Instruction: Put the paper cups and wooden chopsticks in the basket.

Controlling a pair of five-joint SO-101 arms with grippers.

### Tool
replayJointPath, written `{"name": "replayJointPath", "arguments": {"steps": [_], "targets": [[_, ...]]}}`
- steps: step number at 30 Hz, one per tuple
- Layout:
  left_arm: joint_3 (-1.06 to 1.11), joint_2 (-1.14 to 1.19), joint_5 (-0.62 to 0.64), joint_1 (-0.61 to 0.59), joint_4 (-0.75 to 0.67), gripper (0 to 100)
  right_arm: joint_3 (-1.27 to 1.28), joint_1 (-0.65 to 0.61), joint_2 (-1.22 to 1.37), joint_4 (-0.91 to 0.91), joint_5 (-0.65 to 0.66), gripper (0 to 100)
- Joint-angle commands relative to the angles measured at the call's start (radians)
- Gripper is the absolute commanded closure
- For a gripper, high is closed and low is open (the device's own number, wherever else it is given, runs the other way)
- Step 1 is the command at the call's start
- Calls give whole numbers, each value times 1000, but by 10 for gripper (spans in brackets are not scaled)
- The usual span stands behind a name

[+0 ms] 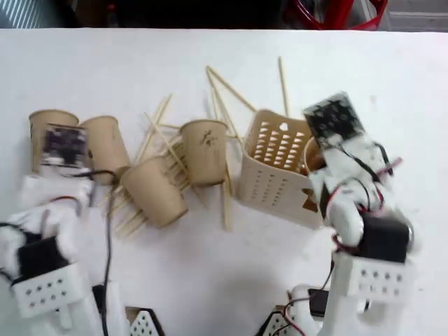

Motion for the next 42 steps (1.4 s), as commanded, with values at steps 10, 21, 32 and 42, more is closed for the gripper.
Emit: {"name": "replayJointPath", "arguments": {"steps": [10,21,32,42], "targets": [[-1049,803,-20,-216,338,827,382,19,-291,35,25,924],[-2084,1678,250,-214,634,826,560,15,-355,-21,23,925],[-2633,2190,480,-142,651,826,588,15,-355,-31,23,925],[-2636,2315,500,-120,439,826,589,13,-355,-31,23,925]]}}
